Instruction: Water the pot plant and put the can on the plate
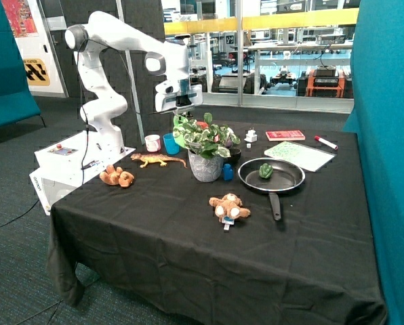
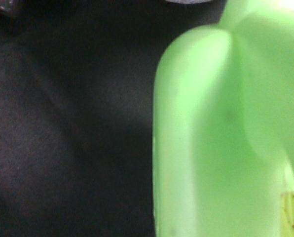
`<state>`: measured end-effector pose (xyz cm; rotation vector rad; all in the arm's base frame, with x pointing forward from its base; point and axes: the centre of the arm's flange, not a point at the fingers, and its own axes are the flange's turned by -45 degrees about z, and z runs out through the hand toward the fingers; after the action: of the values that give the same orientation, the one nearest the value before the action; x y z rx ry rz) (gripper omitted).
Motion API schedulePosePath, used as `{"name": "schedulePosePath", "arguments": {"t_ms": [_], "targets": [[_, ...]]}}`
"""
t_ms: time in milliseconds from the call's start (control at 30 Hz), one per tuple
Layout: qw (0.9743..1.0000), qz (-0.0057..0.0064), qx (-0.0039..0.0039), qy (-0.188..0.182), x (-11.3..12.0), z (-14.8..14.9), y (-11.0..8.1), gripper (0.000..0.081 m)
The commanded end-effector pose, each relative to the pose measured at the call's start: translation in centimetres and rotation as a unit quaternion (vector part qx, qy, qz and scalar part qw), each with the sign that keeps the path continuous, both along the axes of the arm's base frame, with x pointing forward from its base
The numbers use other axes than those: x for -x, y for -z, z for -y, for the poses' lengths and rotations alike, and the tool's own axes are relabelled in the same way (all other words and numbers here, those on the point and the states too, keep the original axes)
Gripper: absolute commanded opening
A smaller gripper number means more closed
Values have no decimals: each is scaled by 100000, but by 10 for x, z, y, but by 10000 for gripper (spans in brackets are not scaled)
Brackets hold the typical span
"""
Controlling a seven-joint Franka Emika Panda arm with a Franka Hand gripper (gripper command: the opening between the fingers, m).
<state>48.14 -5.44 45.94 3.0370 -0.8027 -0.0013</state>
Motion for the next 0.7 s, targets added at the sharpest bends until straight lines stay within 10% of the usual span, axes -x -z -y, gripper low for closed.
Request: {"name": "schedulePosePath", "arguments": {"t_ms": [0,433,667], "targets": [[99997,45,-5,816,3,9,-1,0],[99936,45,-7,-3579,6,-19,5,0],[99463,44,-10,-10347,3,-52,11,0]]}}
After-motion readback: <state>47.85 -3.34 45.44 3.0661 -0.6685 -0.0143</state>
